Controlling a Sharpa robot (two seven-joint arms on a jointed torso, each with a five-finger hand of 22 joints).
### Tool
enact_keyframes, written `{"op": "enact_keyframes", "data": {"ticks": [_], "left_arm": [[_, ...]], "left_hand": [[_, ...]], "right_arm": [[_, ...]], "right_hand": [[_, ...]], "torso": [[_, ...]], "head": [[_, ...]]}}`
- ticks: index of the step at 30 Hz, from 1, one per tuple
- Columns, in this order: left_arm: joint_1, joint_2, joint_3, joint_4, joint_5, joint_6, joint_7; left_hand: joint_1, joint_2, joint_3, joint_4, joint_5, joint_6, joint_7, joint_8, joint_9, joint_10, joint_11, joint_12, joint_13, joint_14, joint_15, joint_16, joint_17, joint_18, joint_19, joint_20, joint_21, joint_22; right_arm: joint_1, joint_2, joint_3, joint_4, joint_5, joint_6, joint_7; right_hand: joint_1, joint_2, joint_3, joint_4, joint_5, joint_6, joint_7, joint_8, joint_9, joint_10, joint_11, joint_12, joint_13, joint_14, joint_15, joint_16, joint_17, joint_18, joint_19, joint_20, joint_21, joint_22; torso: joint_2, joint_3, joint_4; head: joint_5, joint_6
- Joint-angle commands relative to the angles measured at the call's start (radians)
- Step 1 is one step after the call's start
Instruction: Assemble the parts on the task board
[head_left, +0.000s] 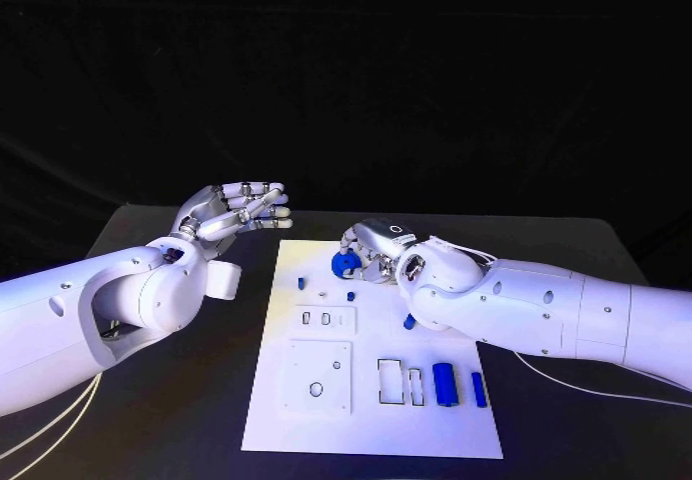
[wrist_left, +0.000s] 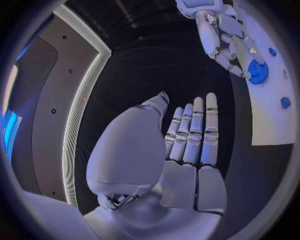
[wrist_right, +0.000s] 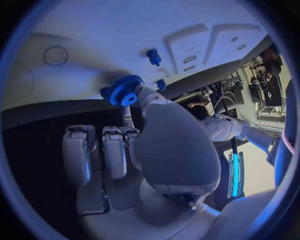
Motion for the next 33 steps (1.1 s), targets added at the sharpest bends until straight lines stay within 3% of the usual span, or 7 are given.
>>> {"op": "enact_keyframes", "data": {"ticks": [1, 11, 16, 24, 27, 29, 33], "left_arm": [[0.001, 0.001, 0.001, 0.003, -0.003, 0.017, 0.005], [0.001, 0.001, 0.001, 0.003, -0.003, 0.018, 0.004], [0.001, 0.001, 0.001, 0.004, -0.003, 0.018, 0.003], [0.001, 0.000, 0.001, 0.004, -0.003, 0.018, 0.002], [0.001, 0.000, 0.001, 0.004, -0.003, 0.018, 0.002], [0.001, 0.000, 0.001, 0.004, -0.003, 0.018, 0.002], [0.001, 0.000, 0.001, 0.004, -0.003, 0.018, 0.002]], "left_hand": [[0.001, -0.007, 0.006, -0.001, -0.004, 0.004, 0.017, -0.004, -0.001, 0.007, 0.001, -0.005, 0.000, -0.006, 0.004, -0.004, 0.001, 0.010, 0.000, 0.003, 0.007, -0.001], [0.001, -0.007, 0.006, -0.001, -0.004, 0.004, 0.017, -0.004, -0.001, 0.007, 0.001, -0.005, 0.000, -0.006, 0.004, -0.004, 0.001, 0.010, 0.000, 0.003, 0.007, -0.001], [0.001, -0.007, 0.006, -0.001, -0.004, 0.004, 0.017, -0.004, -0.001, 0.007, 0.001, -0.005, 0.000, -0.006, 0.004, -0.004, 0.001, 0.010, 0.000, 0.003, 0.007, -0.001], [0.001, -0.007, 0.006, -0.001, -0.004, 0.004, 0.017, -0.004, -0.001, 0.007, 0.001, -0.005, 0.000, -0.006, 0.004, -0.004, 0.001, 0.010, 0.000, 0.003, 0.007, -0.001], [0.001, -0.007, 0.006, -0.001, -0.004, 0.004, 0.017, -0.004, -0.001, 0.007, 0.001, -0.005, 0.000, -0.006, 0.004, -0.004, 0.001, 0.010, 0.000, 0.003, 0.007, -0.001], [0.001, -0.007, 0.006, -0.001, -0.004, 0.004, 0.017, -0.004, -0.001, 0.007, 0.001, -0.005, 0.000, -0.006, 0.004, -0.004, 0.001, 0.010, 0.000, 0.003, 0.007, -0.001], [0.001, -0.007, 0.009, -0.003, -0.003, 0.005, 0.017, -0.006, -0.002, 0.009, 0.001, -0.010, 0.000, -0.005, 0.004, -0.008, 0.004, 0.010, -0.001, 0.003, 0.008, -0.001]], "right_arm": [[-0.001, 0.003, 0.000, -0.003, -0.009, 0.022, 0.000], [-0.002, 0.016, -0.001, -0.024, 0.005, 0.033, 0.011], [-0.003, 0.023, -0.002, -0.037, 0.012, 0.031, 0.017], [-0.003, 0.027, -0.002, -0.048, 0.020, 0.028, 0.021], [-0.003, 0.027, -0.002, -0.050, 0.028, 0.026, 0.026], [-0.003, 0.026, -0.002, -0.050, 0.034, 0.026, 0.029], [-0.003, 0.018, -0.003, -0.044, 0.049, 0.039, 0.036]], "right_hand": [[-0.009, -0.004, 0.004, 0.000, 0.002, 0.019, -0.016, 0.006, 0.002, 0.104, -0.004, 0.003, 0.263, 0.097, -0.006, 0.006, 0.230, -0.014, 0.048, -0.008, 0.002, 0.183], [-0.030, -0.019, 0.015, 0.001, 0.001, 0.012, -0.011, -0.010, 0.002, 0.103, 0.000, 0.002, 0.262, 0.097, -0.003, 0.006, 0.229, -0.013, 0.046, -0.006, -0.001, 0.181], [-0.051, -0.032, 0.026, 0.001, 0.001, -0.019, 0.003, -0.044, -0.005, 0.097, 0.012, -0.007, 0.253, 0.097, 0.007, 0.006, 0.228, -0.012, 0.044, 0.001, -0.004, 0.178], [-0.081, -0.043, 0.019, 0.008, 0.000, -0.046, 0.015, -0.076, -0.009, 0.086, 0.023, -0.023, 0.239, 0.096, 0.018, 0.005, 0.225, -0.010, 0.039, 0.011, -0.011, 0.173], [-0.105, -0.050, -0.012, 0.019, -0.001, -0.077, 0.025, -0.105, -0.013, 0.079, 0.032, -0.032, 0.231, 0.096, 0.026, 0.005, 0.226, -0.009, 0.037, 0.019, -0.014, 0.171], [-0.117, -0.038, -0.078, 0.034, 0.002, -0.092, 0.033, -0.129, -0.016, 0.075, 0.041, -0.038, 0.226, 0.096, 0.034, 0.005, 0.226, -0.009, 0.036, 0.028, -0.015, 0.171], [-0.177, -0.008, -0.157, 0.043, 0.005, -0.085, 0.035, -0.144, -0.014, 0.075, 0.043, -0.037, 0.226, 0.097, 0.037, 0.006, 0.228, -0.009, 0.037, 0.032, -0.016, 0.172]], "torso": [[0.000, 0.0001, -0.0006], [0.000, -0.0005, 0.0004], [0.001, -0.0007, 0.0002], [0.000, -0.0008, -0.0004], [0.000, -0.0006, -0.0010], [0.000, -0.0003, -0.0014], [-0.001, 0.0002, -0.0005]], "head": [[0.000, -0.001], [0.002, -0.002], [0.002, -0.003], [0.002, -0.005], [0.002, -0.005], [0.003, -0.004], [0.003, -0.005]]}}
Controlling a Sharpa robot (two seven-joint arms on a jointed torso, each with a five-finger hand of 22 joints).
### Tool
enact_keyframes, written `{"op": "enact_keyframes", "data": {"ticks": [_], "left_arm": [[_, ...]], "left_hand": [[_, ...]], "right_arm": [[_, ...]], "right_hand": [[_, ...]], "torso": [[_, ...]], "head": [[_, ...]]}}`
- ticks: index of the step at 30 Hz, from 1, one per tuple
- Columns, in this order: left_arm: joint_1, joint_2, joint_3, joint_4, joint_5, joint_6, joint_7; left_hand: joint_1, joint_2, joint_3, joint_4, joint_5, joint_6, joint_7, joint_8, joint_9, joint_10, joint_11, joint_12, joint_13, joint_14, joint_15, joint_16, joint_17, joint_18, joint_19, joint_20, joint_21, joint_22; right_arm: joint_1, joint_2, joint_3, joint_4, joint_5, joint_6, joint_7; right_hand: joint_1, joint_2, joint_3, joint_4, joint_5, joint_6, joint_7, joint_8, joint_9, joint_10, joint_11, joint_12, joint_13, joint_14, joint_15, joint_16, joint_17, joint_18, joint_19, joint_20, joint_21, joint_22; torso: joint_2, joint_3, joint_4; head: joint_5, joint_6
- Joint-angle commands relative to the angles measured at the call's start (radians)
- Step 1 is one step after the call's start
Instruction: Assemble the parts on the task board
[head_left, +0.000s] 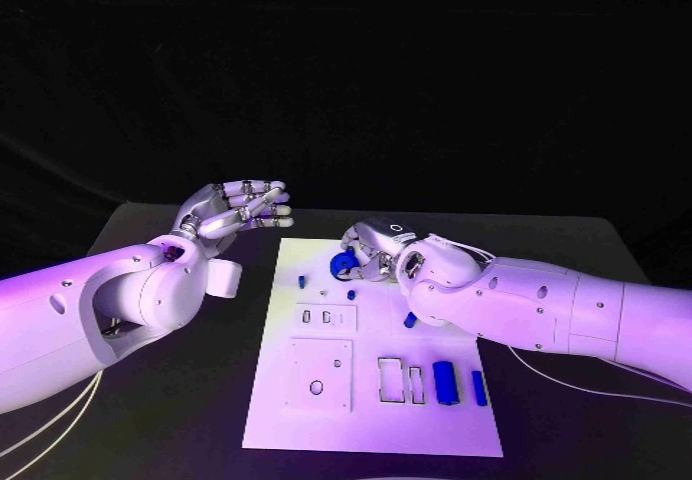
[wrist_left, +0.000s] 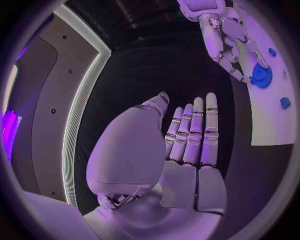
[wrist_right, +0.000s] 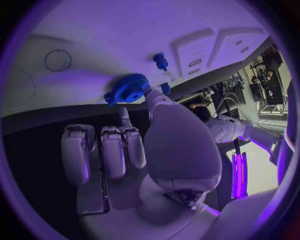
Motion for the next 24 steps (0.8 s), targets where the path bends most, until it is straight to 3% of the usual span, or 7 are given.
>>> {"op": "enact_keyframes", "data": {"ticks": [1, 4, 7, 24], "left_arm": [[0.001, 0.001, 0.001, 0.002, -0.003, 0.017, 0.005], [0.001, 0.000, 0.001, 0.002, -0.003, 0.016, 0.005], [0.001, -0.001, 0.001, 0.002, -0.003, 0.016, 0.004], [0.001, -0.003, 0.001, 0.003, -0.003, 0.015, 0.003]], "left_hand": [[0.001, -0.007, 0.005, 0.001, -0.003, 0.005, 0.017, -0.006, -0.002, 0.009, 0.001, -0.004, 0.000, -0.005, 0.004, -0.003, 0.001, 0.010, -0.001, 0.003, 0.003, -0.001], [0.000, -0.007, 0.005, 0.001, -0.003, 0.005, 0.017, -0.006, -0.002, 0.009, 0.001, -0.004, 0.000, -0.005, 0.004, -0.003, 0.001, 0.010, -0.001, 0.003, 0.004, -0.001], [0.000, -0.007, 0.005, 0.001, -0.004, 0.005, 0.017, -0.006, -0.002, 0.009, 0.001, -0.004, 0.000, -0.005, 0.004, -0.003, 0.001, 0.010, -0.002, 0.003, 0.004, -0.001], [-0.001, -0.007, 0.006, 0.002, -0.004, 0.005, 0.017, -0.006, -0.002, 0.009, 0.001, -0.005, 0.000, -0.005, 0.004, -0.004, 0.001, 0.010, -0.002, 0.003, 0.004, -0.001]], "right_arm": [[-0.001, -0.008, 0.000, 0.007, 0.026, 0.032, 0.020], [-0.001, -0.017, 0.000, 0.014, 0.041, 0.053, 0.026], [-0.001, -0.026, -0.001, 0.019, 0.051, 0.068, 0.029], [-0.003, -0.038, -0.003, 0.021, 0.068, 0.100, 0.023]], "right_hand": [[-0.042, 0.018, -0.026, 0.002, 0.005, 0.011, -0.003, -0.005, 0.003, 0.077, 0.006, -0.004, 0.229, 0.097, 0.004, 0.006, 0.230, -0.010, 0.039, 0.010, -0.002, 0.174], [-0.111, 0.072, -0.019, 0.001, 0.002, 0.040, -0.011, 0.004, 0.010, 0.088, -0.001, 0.012, 0.243, 0.101, -0.001, 0.010, 0.247, -0.014, 0.049, 0.006, 0.010, 0.188], [-0.137, 0.088, -0.012, 0.001, 0.001, 0.054, -0.016, 0.008, 0.013, 0.093, -0.005, 0.019, 0.249, 0.102, -0.005, 0.011, 0.250, -0.015, 0.052, 0.002, 0.014, 0.192], [-0.156, 0.098, -0.007, 0.001, 0.001, 0.062, -0.020, 0.009, 0.015, 0.097, -0.009, 0.025, 0.255, 0.103, -0.008, 0.012, 0.255, -0.017, 0.057, -0.001, 0.020, 0.199]], "torso": [[-0.001, 0.0001, 0.0006], [0.000, 0.0006, 0.0000], [0.000, 0.0007, -0.0009], [0.000, 0.0001, 0.0015]], "head": [[0.000, 0.000], [0.002, -0.001], [0.002, -0.001], [0.001, -0.005]]}}
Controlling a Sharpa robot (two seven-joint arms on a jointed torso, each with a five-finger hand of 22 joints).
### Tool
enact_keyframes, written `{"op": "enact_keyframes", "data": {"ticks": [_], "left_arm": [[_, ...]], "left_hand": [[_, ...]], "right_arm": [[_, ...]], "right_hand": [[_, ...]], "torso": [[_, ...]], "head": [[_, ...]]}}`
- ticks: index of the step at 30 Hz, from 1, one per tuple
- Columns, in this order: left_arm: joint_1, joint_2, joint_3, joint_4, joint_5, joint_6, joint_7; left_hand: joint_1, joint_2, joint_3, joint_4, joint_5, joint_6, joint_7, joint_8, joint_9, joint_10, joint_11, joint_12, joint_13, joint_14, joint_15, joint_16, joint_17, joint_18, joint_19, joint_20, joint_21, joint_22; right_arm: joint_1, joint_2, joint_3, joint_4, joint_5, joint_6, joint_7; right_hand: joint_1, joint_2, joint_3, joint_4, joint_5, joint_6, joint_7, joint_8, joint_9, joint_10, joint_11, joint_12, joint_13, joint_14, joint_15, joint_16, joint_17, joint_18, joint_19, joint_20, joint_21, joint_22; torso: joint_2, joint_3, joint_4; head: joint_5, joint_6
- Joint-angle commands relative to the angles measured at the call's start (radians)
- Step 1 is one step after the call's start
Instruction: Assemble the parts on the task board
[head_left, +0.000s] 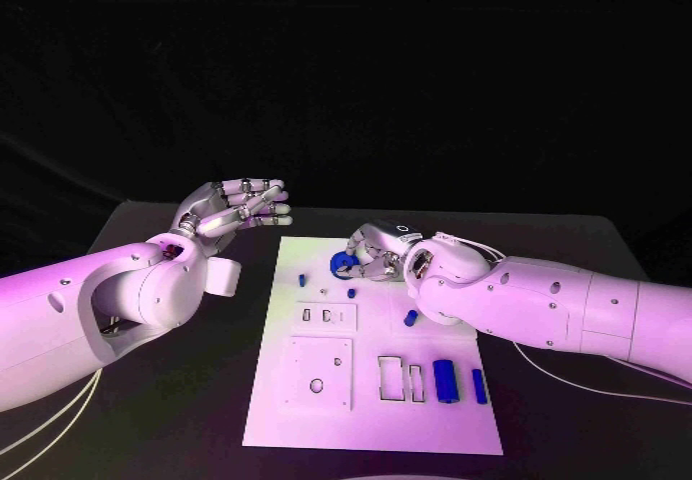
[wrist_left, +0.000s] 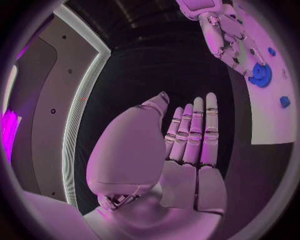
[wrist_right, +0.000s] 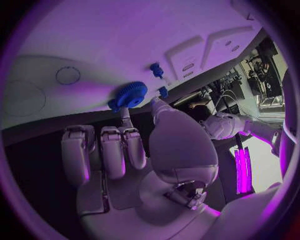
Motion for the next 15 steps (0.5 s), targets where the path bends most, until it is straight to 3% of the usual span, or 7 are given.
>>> {"op": "enact_keyframes", "data": {"ticks": [1, 15], "left_arm": [[0.001, 0.000, 0.001, 0.003, -0.003, 0.015, 0.005], [0.001, 0.001, 0.001, 0.001, -0.003, 0.015, 0.006]], "left_hand": [[-0.001, -0.007, 0.006, 0.002, -0.004, 0.005, 0.017, -0.006, -0.001, 0.009, 0.001, -0.005, 0.000, -0.005, 0.004, -0.004, 0.002, 0.010, -0.002, 0.003, 0.004, -0.001], [-0.002, -0.007, 0.006, 0.002, -0.004, 0.004, 0.017, -0.007, -0.001, 0.009, 0.001, -0.006, 0.000, -0.005, 0.004, -0.004, 0.002, 0.010, -0.002, 0.003, 0.004, -0.001]], "right_arm": [[-0.005, -0.004, -0.005, -0.002, 0.006, 0.047, -0.006], [-0.006, -0.029, -0.005, 0.010, 0.005, 0.075, -0.010]], "right_hand": [[-0.013, -0.001, 0.006, 0.002, 0.001, 0.010, 0.000, 0.005, -0.001, 0.099, -0.007, 0.005, 0.255, 0.103, -0.008, 0.004, 0.256, -0.017, 0.057, 0.000, 0.004, 0.199], [-0.013, 0.000, 0.007, 0.001, 0.001, 0.011, 0.000, 0.005, -0.001, 0.100, -0.007, 0.006, 0.255, 0.103, -0.009, 0.004, 0.256, -0.018, 0.058, -0.001, 0.006, 0.201]], "torso": [[0.000, -0.0006, 0.0004], [0.000, -0.0007, -0.0002]], "head": [[0.000, 0.000], [-0.002, -0.003]]}}
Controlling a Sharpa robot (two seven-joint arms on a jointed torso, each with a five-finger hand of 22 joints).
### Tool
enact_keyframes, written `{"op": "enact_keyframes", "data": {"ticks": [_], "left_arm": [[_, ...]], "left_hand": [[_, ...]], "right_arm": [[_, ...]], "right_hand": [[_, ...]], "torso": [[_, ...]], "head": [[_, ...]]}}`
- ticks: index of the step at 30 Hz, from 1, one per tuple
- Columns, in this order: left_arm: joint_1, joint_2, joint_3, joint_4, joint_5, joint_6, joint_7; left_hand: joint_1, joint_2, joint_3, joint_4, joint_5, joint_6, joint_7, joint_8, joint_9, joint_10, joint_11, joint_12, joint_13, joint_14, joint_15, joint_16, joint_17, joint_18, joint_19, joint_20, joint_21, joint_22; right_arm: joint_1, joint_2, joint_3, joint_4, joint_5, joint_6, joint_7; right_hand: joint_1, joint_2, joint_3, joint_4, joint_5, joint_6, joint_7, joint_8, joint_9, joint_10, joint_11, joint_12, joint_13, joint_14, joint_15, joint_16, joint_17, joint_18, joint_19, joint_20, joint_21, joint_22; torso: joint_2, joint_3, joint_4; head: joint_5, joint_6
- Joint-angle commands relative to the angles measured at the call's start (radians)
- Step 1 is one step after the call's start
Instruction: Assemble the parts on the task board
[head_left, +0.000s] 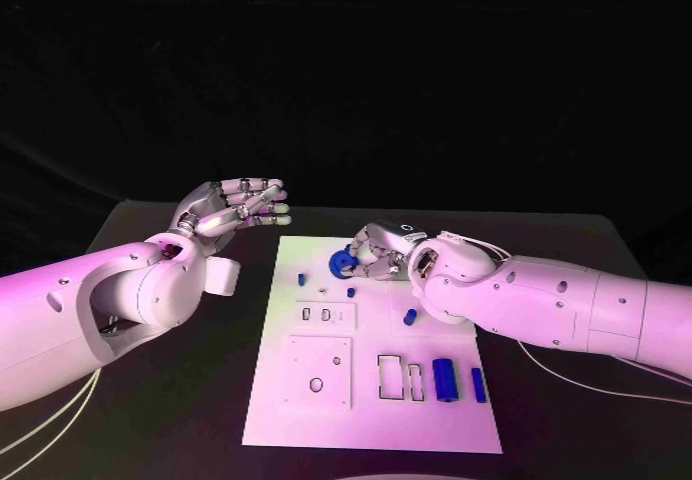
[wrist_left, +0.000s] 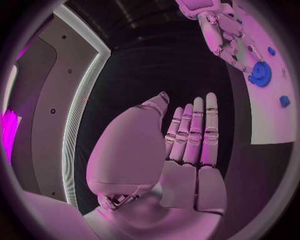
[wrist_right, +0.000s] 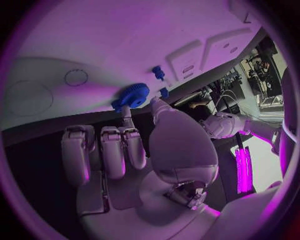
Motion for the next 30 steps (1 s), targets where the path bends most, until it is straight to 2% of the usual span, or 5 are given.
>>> {"op": "enact_keyframes", "data": {"ticks": [1, 11, 18, 26, 30], "left_arm": [[0.001, 0.002, 0.001, 0.001, -0.003, 0.015, 0.006], [0.001, 0.001, 0.001, 0.000, -0.003, 0.015, 0.007], [0.001, 0.001, 0.001, -0.001, -0.003, 0.015, 0.008], [0.001, -0.001, 0.001, -0.002, -0.003, 0.015, 0.009], [0.001, -0.001, 0.001, -0.004, -0.003, 0.015, 0.009]], "left_hand": [[-0.002, -0.007, 0.006, 0.002, -0.004, 0.004, 0.018, -0.007, -0.001, 0.009, 0.001, -0.006, 0.000, -0.005, 0.004, -0.004, 0.001, 0.010, -0.002, 0.003, 0.004, -0.001], [-0.002, -0.007, 0.006, 0.002, -0.004, 0.004, 0.018, -0.007, -0.001, 0.009, 0.001, -0.006, 0.000, -0.005, 0.004, -0.004, 0.001, 0.010, -0.002, 0.003, 0.004, -0.001], [-0.002, -0.007, 0.007, 0.001, -0.004, 0.004, 0.017, -0.007, -0.002, 0.010, 0.001, -0.008, 0.000, -0.004, 0.004, -0.006, 0.002, 0.010, -0.002, 0.003, 0.004, -0.001], [-0.002, -0.007, 0.007, 0.001, -0.004, 0.004, 0.017, -0.007, -0.002, 0.010, 0.001, -0.008, 0.000, -0.004, 0.004, -0.006, 0.002, 0.010, -0.002, 0.003, 0.004, -0.001], [-0.002, -0.007, 0.007, 0.001, -0.004, 0.004, 0.017, -0.007, -0.002, 0.010, 0.001, -0.008, 0.000, -0.004, 0.004, -0.006, 0.002, 0.010, -0.002, 0.003, 0.004, -0.001]], "right_arm": [[-0.007, -0.009, -0.006, -0.001, 0.003, 0.066, -0.010], [-0.007, -0.027, -0.006, 0.023, 0.008, 0.061, -0.004], [-0.007, -0.041, -0.006, 0.039, 0.006, 0.041, -0.008], [-0.007, -0.071, -0.006, 0.082, 0.001, -0.069, -0.001], [-0.004, -0.080, -0.005, 0.099, -0.001, -0.107, 0.006]], "right_hand": [[-0.013, 0.001, 0.007, 0.001, 0.001, 0.002, 0.000, 0.005, -0.001, 0.100, -0.007, 0.007, 0.255, 0.103, -0.009, 0.004, 0.256, -0.018, 0.058, -0.001, 0.006, 0.200], [-0.012, 0.002, 0.010, -0.001, 0.001, 0.004, 0.000, 0.005, 0.000, 0.102, -0.007, 0.009, 0.258, 0.103, -0.009, 0.004, 0.256, -0.018, 0.059, -0.001, 0.007, 0.202], [-0.010, 0.004, 0.013, -0.002, 0.001, 0.006, -0.001, 0.005, 0.000, 0.103, -0.008, 0.011, 0.259, 0.103, -0.010, 0.004, 0.255, -0.018, 0.059, -0.002, 0.007, 0.202], [-0.002, 0.005, 0.020, -0.005, 0.001, 0.012, -0.003, 0.006, 0.001, 0.103, -0.010, 0.010, 0.258, 0.103, -0.012, 0.004, 0.256, -0.019, 0.061, -0.003, 0.009, 0.204], [0.017, -0.004, 0.029, -0.011, 0.000, 0.001, 0.000, -0.003, -0.001, 0.101, -0.009, 0.008, 0.256, 0.103, -0.012, 0.004, 0.255, -0.019, 0.060, -0.005, 0.008, 0.203]], "torso": [[-0.001, 0.0002, 0.0012], [0.000, 0.0009, -0.0007], [-0.001, 0.0007, 0.0019], [-0.001, 0.0001, 0.0002], [-0.001, 0.0001, 0.0004]], "head": [[-0.001, -0.002], [0.000, -0.002], [0.000, -0.003], [0.003, -0.002], [0.003, -0.001]]}}
